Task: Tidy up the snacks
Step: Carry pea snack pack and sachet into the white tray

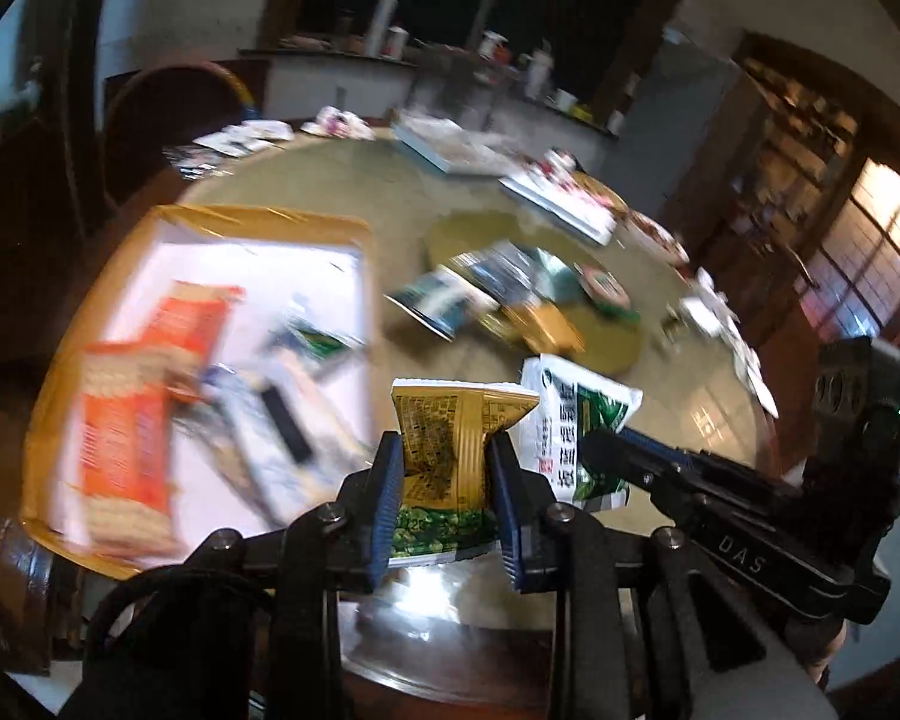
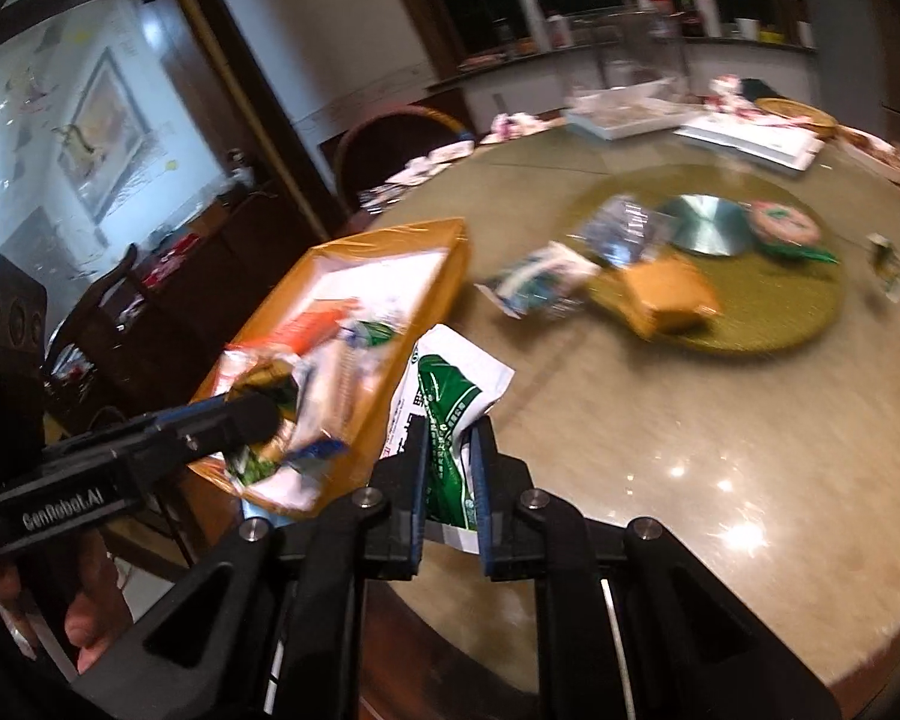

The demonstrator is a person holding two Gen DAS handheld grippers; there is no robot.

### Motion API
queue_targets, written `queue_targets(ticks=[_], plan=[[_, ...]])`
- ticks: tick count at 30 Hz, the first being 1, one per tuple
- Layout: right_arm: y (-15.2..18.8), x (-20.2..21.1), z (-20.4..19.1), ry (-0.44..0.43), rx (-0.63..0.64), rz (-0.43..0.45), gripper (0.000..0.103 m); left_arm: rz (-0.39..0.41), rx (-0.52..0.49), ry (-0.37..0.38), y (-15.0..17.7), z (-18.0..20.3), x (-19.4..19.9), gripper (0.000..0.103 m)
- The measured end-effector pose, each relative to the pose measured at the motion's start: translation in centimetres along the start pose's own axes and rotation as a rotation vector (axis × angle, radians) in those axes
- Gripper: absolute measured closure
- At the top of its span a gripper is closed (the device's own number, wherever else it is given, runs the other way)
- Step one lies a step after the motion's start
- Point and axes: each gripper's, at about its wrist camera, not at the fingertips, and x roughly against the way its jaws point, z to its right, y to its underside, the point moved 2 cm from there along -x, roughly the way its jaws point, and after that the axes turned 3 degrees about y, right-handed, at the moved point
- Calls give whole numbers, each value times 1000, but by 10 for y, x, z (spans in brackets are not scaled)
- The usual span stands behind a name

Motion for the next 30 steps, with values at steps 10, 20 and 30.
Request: queue_targets(ticks=[10,20,30], plan=[[-50,-69,-50,-36,90,-67,88,83,124,-102,-44,-86,11,75],[-101,-138,-63,-20,109,-126,88,26,187,-150,-92,-158,-34,75],[-111,-193,-61,35,121,-200,88,-105,211,-217,-110,-190,-87,75]])
